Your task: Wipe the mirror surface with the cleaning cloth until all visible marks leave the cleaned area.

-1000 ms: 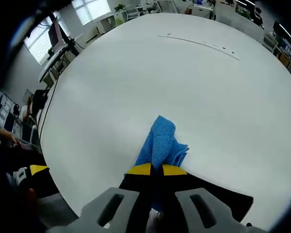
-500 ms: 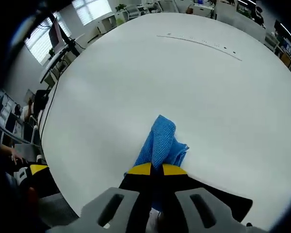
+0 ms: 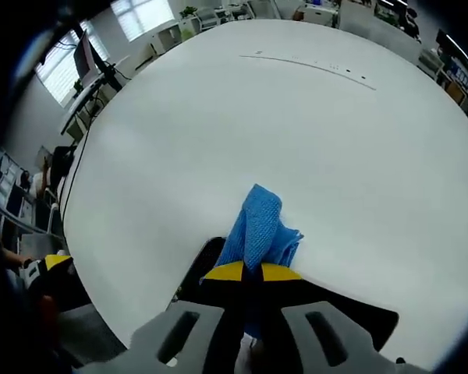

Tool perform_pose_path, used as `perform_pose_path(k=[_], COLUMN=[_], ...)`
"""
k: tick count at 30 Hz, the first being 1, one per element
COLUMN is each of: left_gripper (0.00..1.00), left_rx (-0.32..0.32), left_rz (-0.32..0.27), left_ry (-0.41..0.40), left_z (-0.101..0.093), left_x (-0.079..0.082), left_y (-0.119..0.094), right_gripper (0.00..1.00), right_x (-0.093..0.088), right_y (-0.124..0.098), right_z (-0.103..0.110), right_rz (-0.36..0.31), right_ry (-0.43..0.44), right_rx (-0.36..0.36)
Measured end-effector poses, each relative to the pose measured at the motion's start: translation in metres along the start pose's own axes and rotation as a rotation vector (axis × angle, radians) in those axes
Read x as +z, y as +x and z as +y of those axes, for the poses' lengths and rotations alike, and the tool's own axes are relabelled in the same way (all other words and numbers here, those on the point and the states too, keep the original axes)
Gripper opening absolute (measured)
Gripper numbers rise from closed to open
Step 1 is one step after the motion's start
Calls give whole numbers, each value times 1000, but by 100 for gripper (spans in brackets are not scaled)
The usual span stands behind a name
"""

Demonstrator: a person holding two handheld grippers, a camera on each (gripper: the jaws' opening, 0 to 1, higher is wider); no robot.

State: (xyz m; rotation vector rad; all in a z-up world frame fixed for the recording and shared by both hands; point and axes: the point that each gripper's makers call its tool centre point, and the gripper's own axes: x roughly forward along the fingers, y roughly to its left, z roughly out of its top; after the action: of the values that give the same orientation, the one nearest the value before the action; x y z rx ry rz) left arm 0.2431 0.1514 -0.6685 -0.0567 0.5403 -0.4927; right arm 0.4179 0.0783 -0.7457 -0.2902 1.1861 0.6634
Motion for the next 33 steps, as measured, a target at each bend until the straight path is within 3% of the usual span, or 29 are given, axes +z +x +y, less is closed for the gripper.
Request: perform_pose_path(k=[10,18,33], left_gripper=[99,99,99], left_rx=[-11,-16,-14], left_rz=[3,1,2], left_ry=[-1,0,1], left_z=[-3,-3,-2], left_x=[0,0,0], left_y=[0,0,0], right_gripper=[0,0,0], right_x=[-12,-11,-16], right_y=[-11,-8,-16], right_z=[-10,-14,-16], right_rz=[8,19,27], right_ry=[5,38,8], right_rx=[-26,-29,-45])
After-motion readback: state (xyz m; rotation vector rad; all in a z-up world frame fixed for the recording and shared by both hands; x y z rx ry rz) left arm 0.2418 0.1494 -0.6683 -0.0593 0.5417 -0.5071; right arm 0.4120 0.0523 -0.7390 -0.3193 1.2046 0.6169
